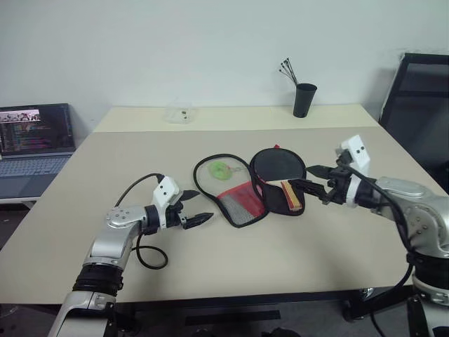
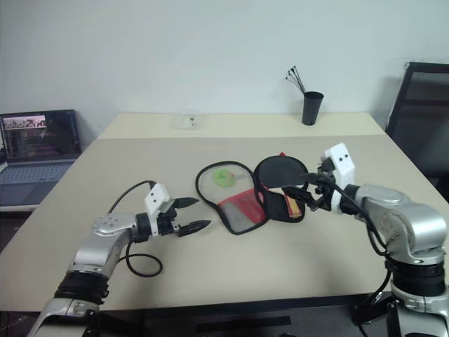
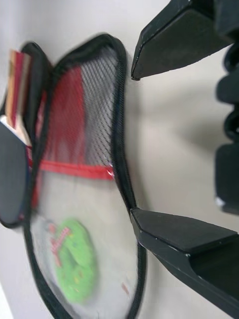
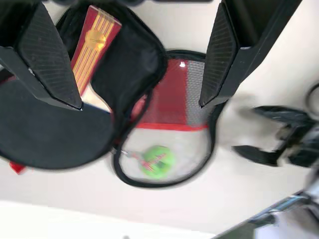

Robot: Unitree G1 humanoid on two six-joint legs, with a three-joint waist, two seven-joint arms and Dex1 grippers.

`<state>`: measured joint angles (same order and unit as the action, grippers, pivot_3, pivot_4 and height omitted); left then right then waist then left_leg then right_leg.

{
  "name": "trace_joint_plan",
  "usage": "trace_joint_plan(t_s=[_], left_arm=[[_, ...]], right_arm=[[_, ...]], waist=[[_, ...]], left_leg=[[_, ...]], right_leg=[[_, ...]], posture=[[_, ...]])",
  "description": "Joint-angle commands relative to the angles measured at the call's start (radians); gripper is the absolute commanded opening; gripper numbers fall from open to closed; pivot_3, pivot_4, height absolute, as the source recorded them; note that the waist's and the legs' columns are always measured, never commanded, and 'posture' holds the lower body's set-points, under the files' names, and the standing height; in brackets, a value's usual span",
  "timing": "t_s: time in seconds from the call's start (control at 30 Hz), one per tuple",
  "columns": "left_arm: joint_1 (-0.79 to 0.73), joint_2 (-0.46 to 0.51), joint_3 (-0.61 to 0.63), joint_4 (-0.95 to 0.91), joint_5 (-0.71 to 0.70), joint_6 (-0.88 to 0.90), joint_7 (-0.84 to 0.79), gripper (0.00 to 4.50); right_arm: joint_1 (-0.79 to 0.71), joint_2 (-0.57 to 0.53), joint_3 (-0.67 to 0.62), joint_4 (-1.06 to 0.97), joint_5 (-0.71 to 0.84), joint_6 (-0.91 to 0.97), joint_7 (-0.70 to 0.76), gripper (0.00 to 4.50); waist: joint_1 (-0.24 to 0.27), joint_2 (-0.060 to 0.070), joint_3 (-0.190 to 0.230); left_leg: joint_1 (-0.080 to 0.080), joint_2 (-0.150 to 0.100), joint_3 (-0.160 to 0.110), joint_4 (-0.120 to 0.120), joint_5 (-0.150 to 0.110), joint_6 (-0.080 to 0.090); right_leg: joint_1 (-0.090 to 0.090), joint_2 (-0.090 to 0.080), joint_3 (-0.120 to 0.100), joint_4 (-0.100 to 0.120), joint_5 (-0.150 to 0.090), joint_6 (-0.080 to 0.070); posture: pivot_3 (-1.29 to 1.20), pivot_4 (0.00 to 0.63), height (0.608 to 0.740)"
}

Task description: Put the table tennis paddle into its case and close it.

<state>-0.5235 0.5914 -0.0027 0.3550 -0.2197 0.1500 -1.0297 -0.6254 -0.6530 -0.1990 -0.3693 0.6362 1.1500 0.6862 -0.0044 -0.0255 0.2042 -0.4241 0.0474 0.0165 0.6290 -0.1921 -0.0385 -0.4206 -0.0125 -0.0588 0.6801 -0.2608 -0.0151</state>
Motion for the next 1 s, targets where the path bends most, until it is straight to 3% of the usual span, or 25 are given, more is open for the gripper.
trace_joint_plan(t_s=[0.03, 0.13, 0.33, 0.47, 0.83, 1.0], left_arm=[[-0.035, 0.002, 0.009, 0.013, 0.008, -0.008, 0.021, 4.32], [-0.045, 0.005, -0.001, 0.028, 0.017, -0.011, 0.013, 3.53], [-0.071, 0.019, -0.041, 0.095, 0.077, 0.026, 0.028, 1.36], [-0.130, -0.028, -0.062, 0.222, 0.121, 0.009, 0.080, 0.05], [-0.369, -0.178, -0.071, 0.587, 0.179, -0.114, 0.158, 0.05], [-0.501, -0.220, -0.080, 0.672, 0.206, -0.205, 0.144, 0.05]], right_arm=[[0.019, -0.075, -0.026, -0.080, 0.075, -0.006, 0.077, 4.08], [0.040, -0.113, -0.024, -0.101, 0.108, -0.010, 0.099, 4.10], [0.058, -0.172, -0.030, -0.120, 0.152, -0.021, 0.127, 4.10], [0.056, -0.173, -0.021, -0.107, 0.151, -0.037, 0.111, 4.10], [0.038, -0.162, -0.013, -0.088, 0.153, -0.053, 0.086, 4.10], [0.050, -0.175, -0.027, -0.099, 0.160, -0.046, 0.078, 4.10]], waist=[[0.002, 0.000, 0.000], [0.002, -0.001, 0.000], [0.002, -0.001, 0.000], [0.003, -0.001, 0.000], [0.028, -0.002, -0.001], [0.028, -0.004, 0.000]], left_leg=[[0.000, 0.000, 0.000, 0.000, 0.000, 0.000], [0.000, 0.000, 0.000, 0.000, 0.000, 0.000], [0.000, 0.000, 0.000, 0.001, 0.000, 0.000], [0.000, -0.001, -0.001, 0.001, 0.000, 0.000], [0.000, -0.003, -0.006, 0.005, 0.000, 0.000], [-0.001, -0.003, -0.006, 0.006, 0.000, 0.000]], right_leg=[[0.000, 0.000, 0.000, 0.000, 0.000, 0.000], [0.000, -0.001, 0.000, 0.000, 0.000, 0.000], [0.000, -0.001, -0.001, 0.000, 0.000, 0.000], [0.000, -0.001, -0.001, 0.000, 0.000, 0.000], [0.006, -0.002, -0.007, 0.000, 0.000, 0.000], [0.006, -0.002, -0.008, -0.001, 0.000, 0.000]], posture=[[0.00, 0.150, 0.740], [0.00, 0.150, 0.740], [0.00, 0.150, 0.740], [0.00, 0.150, 0.740], [0.00, 0.150, 0.740], [0.00, 0.150, 0.740]])
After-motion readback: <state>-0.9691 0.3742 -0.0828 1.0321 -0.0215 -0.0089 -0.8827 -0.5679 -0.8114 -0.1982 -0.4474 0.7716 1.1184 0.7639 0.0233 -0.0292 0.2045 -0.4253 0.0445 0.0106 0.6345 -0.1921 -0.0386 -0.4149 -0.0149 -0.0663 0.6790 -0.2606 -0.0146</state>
